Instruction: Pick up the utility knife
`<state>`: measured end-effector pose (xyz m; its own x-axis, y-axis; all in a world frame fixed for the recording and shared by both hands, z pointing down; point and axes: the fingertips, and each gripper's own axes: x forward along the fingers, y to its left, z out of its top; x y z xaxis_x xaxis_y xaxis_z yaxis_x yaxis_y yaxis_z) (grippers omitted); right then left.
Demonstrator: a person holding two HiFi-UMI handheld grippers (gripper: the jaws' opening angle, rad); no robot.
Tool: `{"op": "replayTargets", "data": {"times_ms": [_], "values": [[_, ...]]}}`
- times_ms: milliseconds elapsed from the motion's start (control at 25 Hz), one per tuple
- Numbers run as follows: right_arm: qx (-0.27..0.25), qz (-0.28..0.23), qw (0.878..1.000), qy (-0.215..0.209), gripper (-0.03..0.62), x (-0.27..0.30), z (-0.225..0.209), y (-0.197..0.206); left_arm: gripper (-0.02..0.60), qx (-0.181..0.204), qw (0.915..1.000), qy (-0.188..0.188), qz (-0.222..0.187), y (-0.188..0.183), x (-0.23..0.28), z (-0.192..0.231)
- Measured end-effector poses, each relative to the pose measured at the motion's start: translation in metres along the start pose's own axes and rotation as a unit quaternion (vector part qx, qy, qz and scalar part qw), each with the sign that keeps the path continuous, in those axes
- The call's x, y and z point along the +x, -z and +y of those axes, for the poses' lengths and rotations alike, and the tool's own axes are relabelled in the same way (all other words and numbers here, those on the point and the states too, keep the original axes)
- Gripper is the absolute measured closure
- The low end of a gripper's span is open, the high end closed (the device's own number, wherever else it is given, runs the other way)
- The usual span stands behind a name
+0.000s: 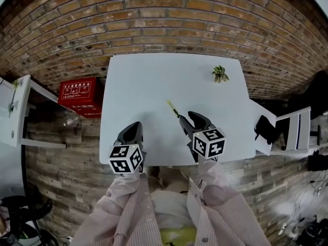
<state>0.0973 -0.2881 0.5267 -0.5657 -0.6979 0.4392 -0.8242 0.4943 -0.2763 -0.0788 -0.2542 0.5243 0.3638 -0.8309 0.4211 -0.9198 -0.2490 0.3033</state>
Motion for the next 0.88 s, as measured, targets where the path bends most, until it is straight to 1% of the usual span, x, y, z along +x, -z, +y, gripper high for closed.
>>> {"op": "replayTargets", "data": {"times_ms": [240, 480, 680, 880], "values": [[-0.011, 0.037, 0.999, -0.025, 0.436, 0.030, -0.010, 0.004, 0.590, -0.011, 0.9997, -0.010, 0.019, 0.007, 0.026, 0.005], [-0.015, 0.076, 0.996, -0.042, 0.436, 0.059, -0.015, 0.018, 0.591, -0.013, 0.9990, -0.013, 0.040, 0.014, 0.048, 0.012], [-0.020, 0.114, 0.992, -0.041, 0.436, 0.080, -0.019, 0.032, 0.591, -0.016, 0.9976, -0.012, 0.067, 0.021, 0.061, 0.023], [-0.017, 0.150, 0.988, -0.030, 0.437, 0.094, -0.024, 0.044, 0.589, -0.023, 0.9954, -0.002, 0.093, 0.028, 0.073, 0.024]]}}
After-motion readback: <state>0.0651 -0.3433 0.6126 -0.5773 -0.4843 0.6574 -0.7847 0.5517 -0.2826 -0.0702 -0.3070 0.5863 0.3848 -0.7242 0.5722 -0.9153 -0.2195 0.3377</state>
